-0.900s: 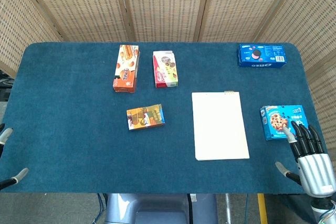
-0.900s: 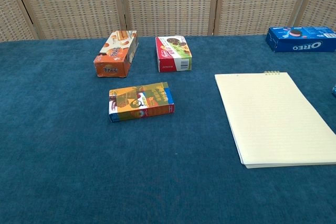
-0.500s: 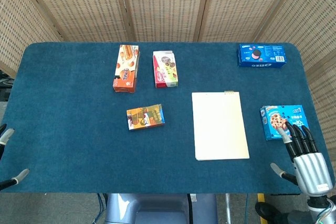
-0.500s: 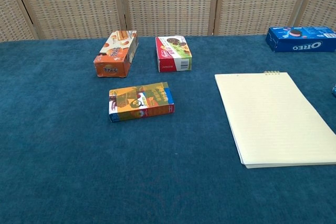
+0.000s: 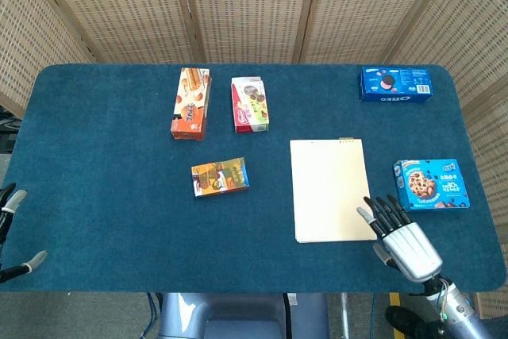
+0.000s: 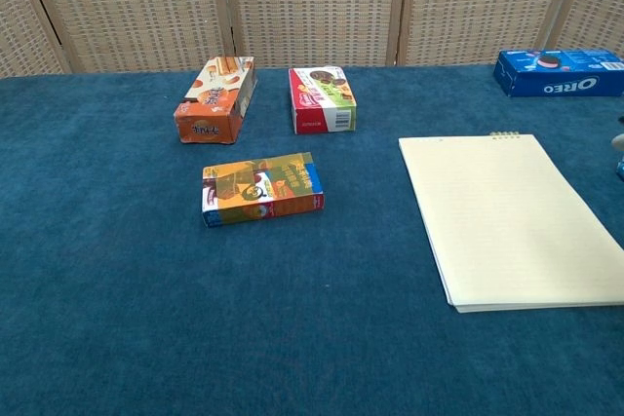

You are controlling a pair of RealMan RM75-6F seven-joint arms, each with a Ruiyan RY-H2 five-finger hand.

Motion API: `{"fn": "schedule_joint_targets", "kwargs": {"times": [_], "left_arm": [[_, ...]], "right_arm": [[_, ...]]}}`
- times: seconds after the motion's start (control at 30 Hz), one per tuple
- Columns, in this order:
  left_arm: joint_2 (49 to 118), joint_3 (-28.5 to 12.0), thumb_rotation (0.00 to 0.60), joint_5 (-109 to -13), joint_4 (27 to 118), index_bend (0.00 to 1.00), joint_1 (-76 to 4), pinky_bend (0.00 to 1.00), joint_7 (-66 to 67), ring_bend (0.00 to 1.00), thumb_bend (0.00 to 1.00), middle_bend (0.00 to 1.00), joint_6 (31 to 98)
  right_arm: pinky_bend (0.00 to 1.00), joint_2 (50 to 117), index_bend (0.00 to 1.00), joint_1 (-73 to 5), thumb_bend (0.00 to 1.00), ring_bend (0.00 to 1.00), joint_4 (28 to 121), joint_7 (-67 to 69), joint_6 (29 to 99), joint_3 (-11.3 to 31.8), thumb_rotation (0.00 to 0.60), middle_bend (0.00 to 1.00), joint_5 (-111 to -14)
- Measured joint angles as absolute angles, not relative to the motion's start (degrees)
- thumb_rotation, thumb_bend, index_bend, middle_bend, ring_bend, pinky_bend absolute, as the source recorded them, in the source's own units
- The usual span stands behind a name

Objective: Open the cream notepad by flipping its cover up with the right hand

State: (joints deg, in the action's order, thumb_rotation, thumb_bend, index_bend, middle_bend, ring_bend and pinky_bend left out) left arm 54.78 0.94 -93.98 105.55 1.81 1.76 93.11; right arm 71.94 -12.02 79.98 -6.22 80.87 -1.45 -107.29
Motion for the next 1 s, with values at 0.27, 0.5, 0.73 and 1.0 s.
{"fn": "schedule_joint_targets", "kwargs": {"times": [0.27,0.5,0.73,1.0], "left_arm": [[54.72,0.91,0.600,-93.75,105.51,0.00,1.88,0.00,1.53,0.00,0.01,0.00,93.16],[54.77,0.79,0.600,-93.41,105.47,0.00,1.66,0.00,1.77,0.00,0.01,0.00,92.66],[54.92,0.65,0.600,-93.01,105.69,0.00,1.43,0.00,2.44,0.00,0.01,0.00,92.18],[55.02,0.60,0.600,-92.89,105.80,0.00,1.41,0.00,2.63,0.00,0.01,0.00,92.14]], "right_arm": [[0.00,75.20,0.00,-15.13,0.46,0.00,77.93,-9.32,73.81,-1.83,0.600,0.00,-106.00],[0.00,78.87,0.00,-16.65,0.47,0.00,75.19,-12.77,69.37,-1.75,0.600,0.00,-103.28],[0.00,82.06,0.00,-17.53,0.47,0.00,72.64,-13.88,67.45,-2.11,0.600,0.00,-101.70],[0.00,84.91,0.00,-18.07,0.47,0.00,69.10,-14.25,67.56,-2.44,0.600,0.00,-101.38]]}}
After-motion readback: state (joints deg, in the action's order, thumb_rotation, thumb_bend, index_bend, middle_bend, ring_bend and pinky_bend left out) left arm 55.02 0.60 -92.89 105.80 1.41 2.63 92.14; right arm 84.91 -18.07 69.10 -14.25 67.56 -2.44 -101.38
